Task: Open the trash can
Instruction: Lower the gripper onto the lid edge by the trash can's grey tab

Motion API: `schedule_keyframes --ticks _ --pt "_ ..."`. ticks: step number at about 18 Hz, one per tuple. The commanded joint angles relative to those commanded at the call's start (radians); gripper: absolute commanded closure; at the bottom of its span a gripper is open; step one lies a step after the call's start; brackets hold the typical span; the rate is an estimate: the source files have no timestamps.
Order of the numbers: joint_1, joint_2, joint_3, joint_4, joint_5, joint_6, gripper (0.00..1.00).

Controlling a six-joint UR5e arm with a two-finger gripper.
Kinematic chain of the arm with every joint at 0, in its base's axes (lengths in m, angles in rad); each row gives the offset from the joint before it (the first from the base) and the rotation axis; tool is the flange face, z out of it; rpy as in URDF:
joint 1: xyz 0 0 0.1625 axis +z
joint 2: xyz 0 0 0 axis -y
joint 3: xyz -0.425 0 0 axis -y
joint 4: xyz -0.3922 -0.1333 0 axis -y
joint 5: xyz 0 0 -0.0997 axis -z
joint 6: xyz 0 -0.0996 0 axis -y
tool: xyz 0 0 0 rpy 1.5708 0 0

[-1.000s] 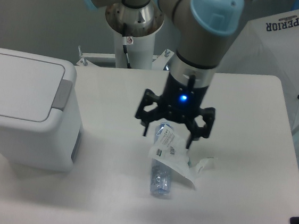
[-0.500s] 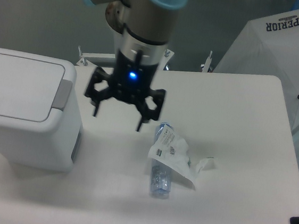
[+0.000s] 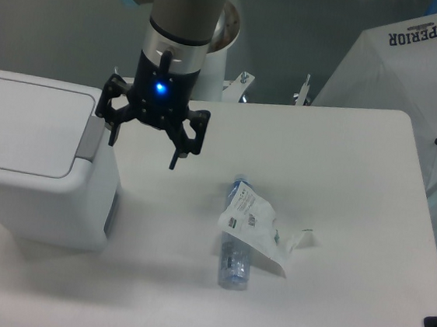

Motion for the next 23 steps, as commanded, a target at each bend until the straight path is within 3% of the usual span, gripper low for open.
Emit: schedule_keyframes --ticks 4,23 --pt "-0.029 0.002 -0.009 0.002 0.002 0.0 0.0" --pt "-0.032 -0.006 -0.054 0.046 0.008 0.006 0.0"
